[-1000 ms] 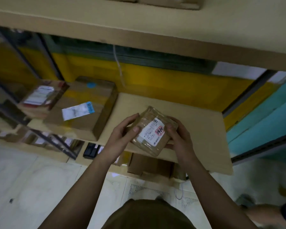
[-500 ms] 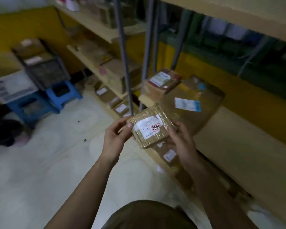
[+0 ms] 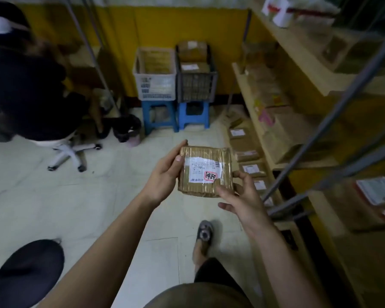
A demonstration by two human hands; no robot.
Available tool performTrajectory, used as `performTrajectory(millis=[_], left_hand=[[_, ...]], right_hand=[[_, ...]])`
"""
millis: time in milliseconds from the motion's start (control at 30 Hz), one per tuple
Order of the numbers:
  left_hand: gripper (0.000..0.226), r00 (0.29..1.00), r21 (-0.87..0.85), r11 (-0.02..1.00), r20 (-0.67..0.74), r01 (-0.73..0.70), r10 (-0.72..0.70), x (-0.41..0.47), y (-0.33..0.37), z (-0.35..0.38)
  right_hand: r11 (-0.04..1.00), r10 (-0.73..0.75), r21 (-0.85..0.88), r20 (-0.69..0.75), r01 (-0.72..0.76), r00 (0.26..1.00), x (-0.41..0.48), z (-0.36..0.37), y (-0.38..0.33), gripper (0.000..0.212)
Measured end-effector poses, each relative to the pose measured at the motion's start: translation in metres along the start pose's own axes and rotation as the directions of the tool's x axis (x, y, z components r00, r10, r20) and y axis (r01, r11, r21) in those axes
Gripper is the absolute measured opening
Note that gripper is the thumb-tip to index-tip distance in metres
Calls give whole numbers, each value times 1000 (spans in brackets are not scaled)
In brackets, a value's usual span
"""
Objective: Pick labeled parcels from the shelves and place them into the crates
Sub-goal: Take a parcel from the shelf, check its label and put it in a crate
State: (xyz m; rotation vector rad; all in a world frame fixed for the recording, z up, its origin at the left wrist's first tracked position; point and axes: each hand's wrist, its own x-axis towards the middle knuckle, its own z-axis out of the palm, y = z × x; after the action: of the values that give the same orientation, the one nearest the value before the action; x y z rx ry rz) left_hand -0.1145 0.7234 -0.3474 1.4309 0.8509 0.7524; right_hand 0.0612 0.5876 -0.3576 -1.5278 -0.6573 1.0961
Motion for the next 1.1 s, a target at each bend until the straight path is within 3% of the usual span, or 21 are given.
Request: performTrajectory(millis=[167,467,667,1100], left_hand=[[43,1000,30,999,-3,-12,12,100,3,-22],[41,998,32,999,-55,10,-8,304,53,-40],[40,996,-22,999,-72,48,-49,414,49,-58],[25,999,-21,1000,38,12,-11,734,55,-135]], right_hand=[[997,-27,-70,111,35,993,113,-1,-24,80],[982,-97,-147,131,116,987,314,0,-126,79],[983,-95,-149,109,111,989,422,14,-156,75],[992,-73,-101,-15,71,997,706,69,-237,73]])
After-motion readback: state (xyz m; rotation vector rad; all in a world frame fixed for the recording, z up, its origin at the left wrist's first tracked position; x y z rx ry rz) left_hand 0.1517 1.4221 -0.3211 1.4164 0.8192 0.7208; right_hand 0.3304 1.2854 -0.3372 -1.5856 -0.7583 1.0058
